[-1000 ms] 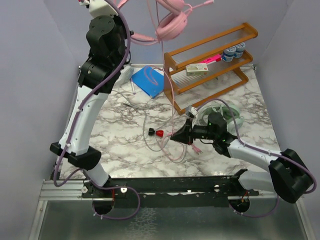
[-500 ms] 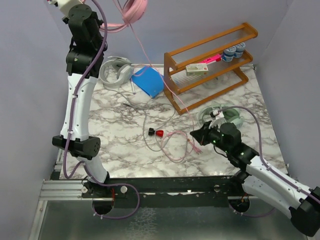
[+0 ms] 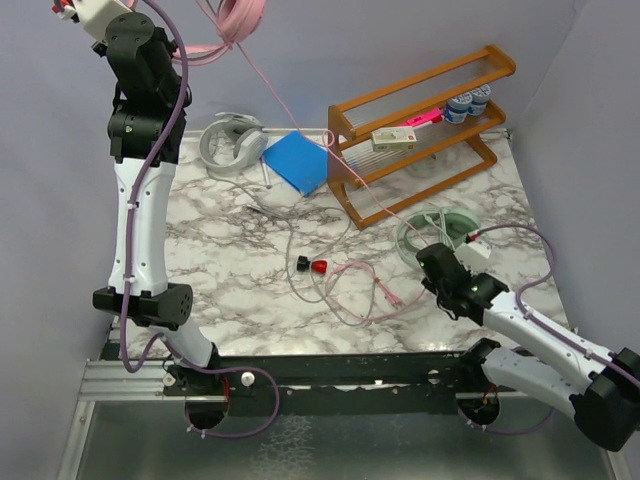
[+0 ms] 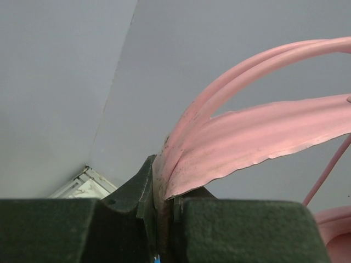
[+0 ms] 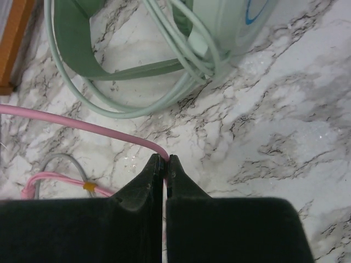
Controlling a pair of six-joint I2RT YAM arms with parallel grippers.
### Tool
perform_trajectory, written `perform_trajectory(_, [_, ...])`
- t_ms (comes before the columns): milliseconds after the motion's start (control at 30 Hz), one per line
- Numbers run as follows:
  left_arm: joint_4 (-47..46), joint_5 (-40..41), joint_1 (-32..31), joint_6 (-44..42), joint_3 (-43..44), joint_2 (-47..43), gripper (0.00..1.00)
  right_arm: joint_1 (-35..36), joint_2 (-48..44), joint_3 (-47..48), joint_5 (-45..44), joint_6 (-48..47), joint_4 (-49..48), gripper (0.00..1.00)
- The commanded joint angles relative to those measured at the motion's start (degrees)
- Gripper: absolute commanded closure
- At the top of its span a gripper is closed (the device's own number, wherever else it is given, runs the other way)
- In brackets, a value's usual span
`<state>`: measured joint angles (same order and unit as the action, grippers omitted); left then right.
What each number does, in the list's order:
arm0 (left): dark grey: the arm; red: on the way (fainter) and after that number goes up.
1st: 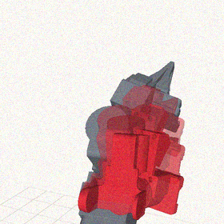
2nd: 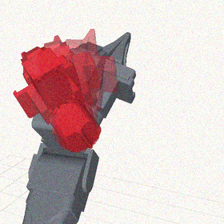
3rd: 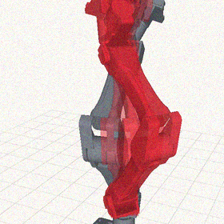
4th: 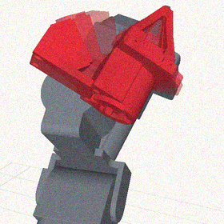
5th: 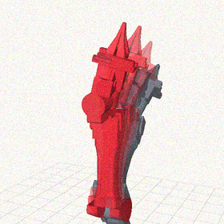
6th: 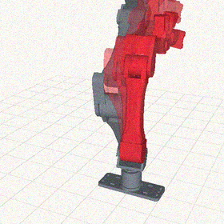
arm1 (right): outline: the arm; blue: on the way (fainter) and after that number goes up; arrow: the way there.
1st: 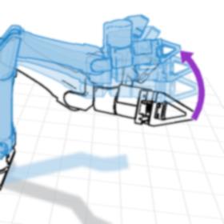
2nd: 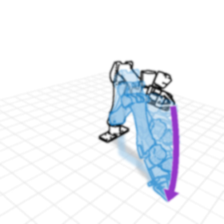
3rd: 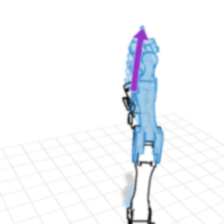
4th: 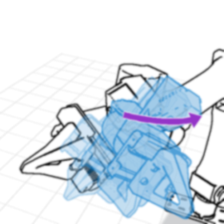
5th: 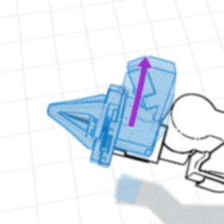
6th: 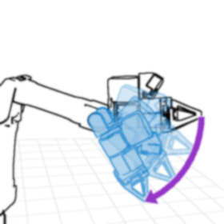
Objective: Wrap the headphones
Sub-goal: Wrap the headphones cable around the headphones.
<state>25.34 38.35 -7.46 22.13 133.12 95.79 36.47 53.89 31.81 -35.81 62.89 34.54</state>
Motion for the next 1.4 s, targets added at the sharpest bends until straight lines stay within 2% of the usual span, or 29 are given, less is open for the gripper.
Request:
perform_trajectory(0, [-6.29,0.94,0.65,3.46,0.14,-2.88,1.0,0.17,-4.91,-2.63,-8.31,8.0,5.24,0.99])
perform_trajectory(167, [-6.58,2.07,0.87,4.01,-1.37,-4.11,1.0,0.13,-8.42,-2.02,-15.76,24.1,18.58,0.99])
perform_trajectory(333, [-7.15,3.65,0.82,4.32,-2.5,-4.81,1.0,0.16,-9.33,-0.81,-21.87,51.81,38.87,1.0])
perform_trajectory(500, [-7.5,4.53,0.87,4.35,-3.27,-5.42,1.0,0.07,-6.39,-0.19,-22.38,66.09,48.24,1.0])
perform_trajectory(567, [-8.11,3.96,0.87,4.33,-3.92,-6.0,1.0,0.08,-5.95,0.36,-23.79,60.87,44.75,0.95])
perform_trajectory(600, [-8.27,3.5,0.85,4.32,-4.12,-6.16,1.0,0.1,-5.98,0.86,-23.79,58.39,43.34,0.82])
perform_trajectory(633, [-8.32,3.14,0.85,4.32,-4.2,-6.28,1.0,0.13,-6.55,1.63,-24.6,52.03,40.0,0.64])
perform_trajectory(700, [-8.36,2.09,0.87,4.45,-4.4,-6.63,1.0,0.11,-9.36,3.33,-25.79,32.97,29.67,0.26])
perform_trajectory(800, [-8.38,-0.2,0.91,5.74,-5.23,-7.37,1.0,0.17,-17.75,2.15,-25.19,7.08,12.53,0.02])
perform_trajectory(900, [-8.65,-2.74,0.81,7.53,-6.73,-8.33,1.0,0.12,-25.19,-0.12,-25.3,-9.5,0.8,0.0])
perform_trajectory(967, [-8.88,-4.67,0.87,8.43,-7.62,-8.95,1.0,0.12,-28.1,-0.89,-22.14,-23.76,-7.37,0.0])
perform_trajectory(1033, [-8.82,-6.12,0.87,9.22,-8.32,-9.52,1.0,0.12,-30.05,-1.13,-12.67,-37.42,-16.02,0.0])
perform_trajectory(1100, [-8.83,-7.1,0.87,9.88,-8.93,-10.05,1.0,0.17,-31.18,-1.31,-1.21,-45.2,-22.18,0.0])
perform_trajectory(1200, [-8.82,-7.6,0.86,9.86,-9.1,-10.59,1.0,0.12,-29.2,0.64,8.47,-48.12,-26.35,0.0])
perform_trajectory(1367, [-8.82,-9.41,0.84,10.72,-9.9,-12.01,1.0,0.16,-17.35,5.84,35.66,-58.6,-37.6,0.0])
